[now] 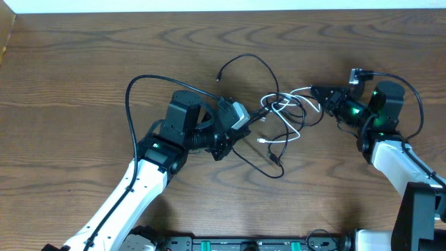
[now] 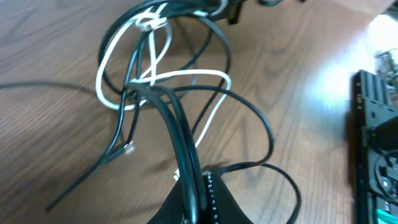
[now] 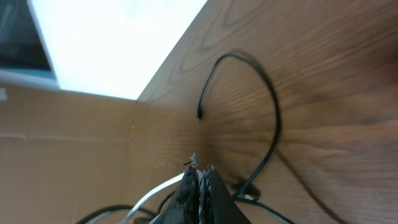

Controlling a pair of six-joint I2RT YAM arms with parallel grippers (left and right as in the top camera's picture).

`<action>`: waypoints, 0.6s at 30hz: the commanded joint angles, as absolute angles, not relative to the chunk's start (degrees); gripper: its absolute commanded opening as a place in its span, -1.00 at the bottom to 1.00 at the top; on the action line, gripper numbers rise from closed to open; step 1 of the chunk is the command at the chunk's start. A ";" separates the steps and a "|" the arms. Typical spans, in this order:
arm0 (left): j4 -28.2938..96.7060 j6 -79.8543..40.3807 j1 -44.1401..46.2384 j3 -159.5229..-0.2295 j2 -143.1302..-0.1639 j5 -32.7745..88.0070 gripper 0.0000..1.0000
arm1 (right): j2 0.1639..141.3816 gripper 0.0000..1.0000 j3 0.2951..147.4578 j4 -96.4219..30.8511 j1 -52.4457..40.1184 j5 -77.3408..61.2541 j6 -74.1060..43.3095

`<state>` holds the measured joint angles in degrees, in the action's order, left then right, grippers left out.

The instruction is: Untangle cables

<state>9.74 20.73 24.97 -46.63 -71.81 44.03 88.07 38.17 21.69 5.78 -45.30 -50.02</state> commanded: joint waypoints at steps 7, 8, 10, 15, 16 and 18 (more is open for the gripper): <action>1.28 22.59 25.10 -47.05 -71.81 58.72 -0.85 | 87.88 -0.98 38.35 23.07 5.50 -42.11 -47.88; 0.49 21.89 25.10 -47.05 -71.79 59.00 -0.85 | 87.88 -0.98 38.35 23.22 5.34 -42.09 -47.88; -0.19 21.28 25.10 -47.05 -71.79 59.37 -0.85 | 87.88 -0.98 38.35 23.38 5.10 -41.69 -47.90; -0.69 20.27 25.85 -47.05 -71.81 59.57 -0.85 | 87.88 -0.98 38.35 25.23 4.34 -41.60 -47.90; -0.78 20.27 26.22 -47.05 -71.81 59.59 -0.85 | 87.88 -0.98 38.35 26.39 3.90 -42.00 -47.79; -1.39 20.27 27.33 -47.05 -71.81 59.57 -0.85 | 87.88 -0.98 38.35 28.88 2.79 -42.83 -47.00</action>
